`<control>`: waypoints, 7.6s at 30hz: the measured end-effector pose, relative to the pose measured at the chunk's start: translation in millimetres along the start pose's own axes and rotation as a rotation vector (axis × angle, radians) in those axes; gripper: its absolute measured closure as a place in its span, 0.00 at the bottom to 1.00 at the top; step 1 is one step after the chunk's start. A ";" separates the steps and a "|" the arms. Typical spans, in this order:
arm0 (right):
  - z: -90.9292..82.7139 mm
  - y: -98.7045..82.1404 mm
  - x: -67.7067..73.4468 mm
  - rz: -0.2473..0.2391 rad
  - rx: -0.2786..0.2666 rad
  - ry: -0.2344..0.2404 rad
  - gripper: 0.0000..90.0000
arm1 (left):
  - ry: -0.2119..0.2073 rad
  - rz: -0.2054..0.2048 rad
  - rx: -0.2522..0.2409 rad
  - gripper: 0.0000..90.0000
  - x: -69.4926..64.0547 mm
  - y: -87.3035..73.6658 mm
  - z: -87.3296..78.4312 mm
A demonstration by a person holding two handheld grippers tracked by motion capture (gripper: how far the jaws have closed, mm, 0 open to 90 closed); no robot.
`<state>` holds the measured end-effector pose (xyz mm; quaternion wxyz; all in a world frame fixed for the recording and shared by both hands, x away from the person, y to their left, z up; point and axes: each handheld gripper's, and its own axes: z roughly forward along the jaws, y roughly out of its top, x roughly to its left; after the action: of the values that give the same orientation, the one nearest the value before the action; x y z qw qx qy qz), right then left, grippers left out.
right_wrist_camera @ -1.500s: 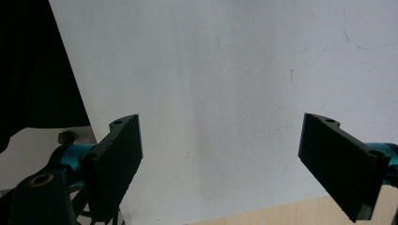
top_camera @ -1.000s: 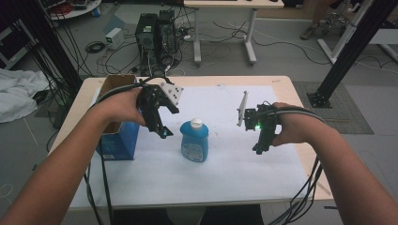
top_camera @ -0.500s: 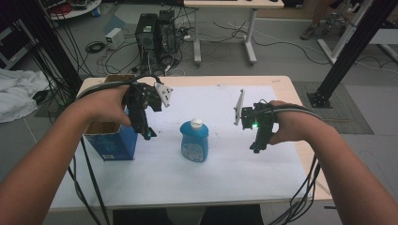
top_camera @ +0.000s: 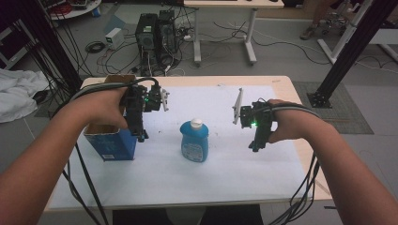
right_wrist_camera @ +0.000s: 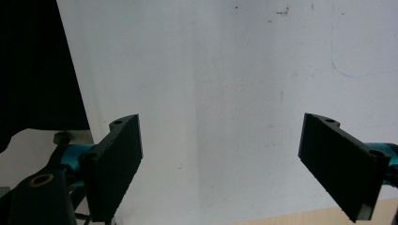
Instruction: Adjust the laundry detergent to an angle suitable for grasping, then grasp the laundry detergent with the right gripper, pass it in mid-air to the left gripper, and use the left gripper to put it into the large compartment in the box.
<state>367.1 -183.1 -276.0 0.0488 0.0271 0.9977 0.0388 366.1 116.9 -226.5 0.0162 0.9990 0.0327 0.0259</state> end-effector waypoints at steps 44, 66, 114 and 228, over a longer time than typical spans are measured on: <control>0.5 -0.6 -3.4 0.002 -0.004 -0.002 0.15 | -0.021 -0.032 -0.003 0.12 9.3 5.3 22.2; -8.3 -10.9 -70.8 0.029 -0.026 0.013 0.15 | -0.023 -0.031 -0.002 0.12 11.1 3.5 25.5; -14.3 -37.6 -49.0 0.144 -0.194 0.068 0.15 | -0.011 -0.029 -0.058 0.12 -1.9 -15.9 18.4; 128.1 55.3 22.9 0.288 -0.798 -0.065 0.17 | -0.024 0.004 -0.091 0.12 -18.7 -26.9 35.2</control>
<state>359.8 -117.1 -400.9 0.0812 0.1461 0.8885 0.4274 347.6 141.4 -263.5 0.0618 0.9975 0.0291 0.0156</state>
